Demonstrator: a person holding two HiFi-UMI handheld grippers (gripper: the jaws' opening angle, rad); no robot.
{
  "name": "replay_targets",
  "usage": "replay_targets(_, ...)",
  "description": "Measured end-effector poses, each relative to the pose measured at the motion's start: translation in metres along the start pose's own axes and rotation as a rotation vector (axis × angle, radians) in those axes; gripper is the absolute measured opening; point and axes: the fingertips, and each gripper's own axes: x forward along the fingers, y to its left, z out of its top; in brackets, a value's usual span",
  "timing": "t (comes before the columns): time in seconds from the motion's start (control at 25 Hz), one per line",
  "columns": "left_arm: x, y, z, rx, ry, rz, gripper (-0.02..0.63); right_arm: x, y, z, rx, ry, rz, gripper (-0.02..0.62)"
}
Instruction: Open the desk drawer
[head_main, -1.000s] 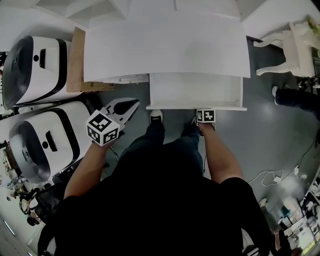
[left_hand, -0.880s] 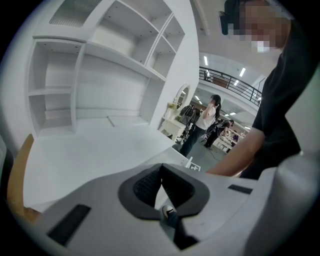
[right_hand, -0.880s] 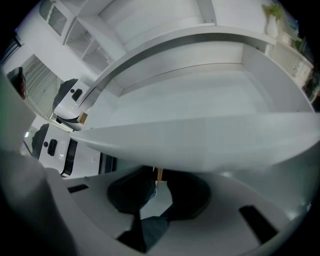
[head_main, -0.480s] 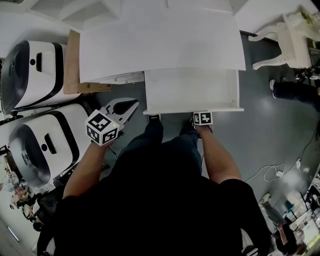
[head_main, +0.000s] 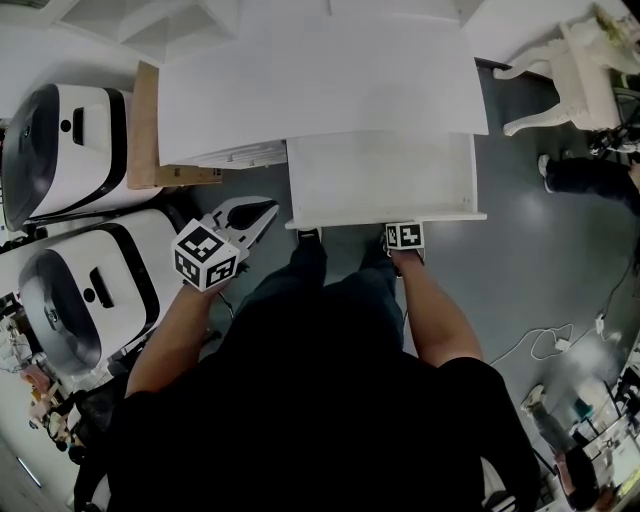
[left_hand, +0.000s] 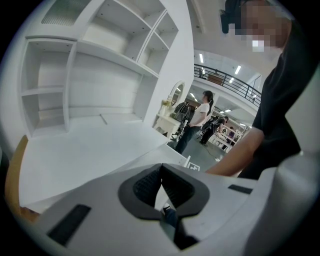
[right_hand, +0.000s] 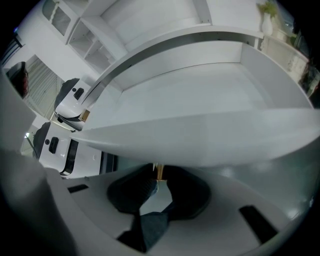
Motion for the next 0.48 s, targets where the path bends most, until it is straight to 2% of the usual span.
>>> replay_targets(0.48, -0.002, -0.005, 0.004, 0.014, -0.008, 0.002, 0.009, -0.001, -0.003, -0.01, 0.079, -0.009, 0.028, 0.094)
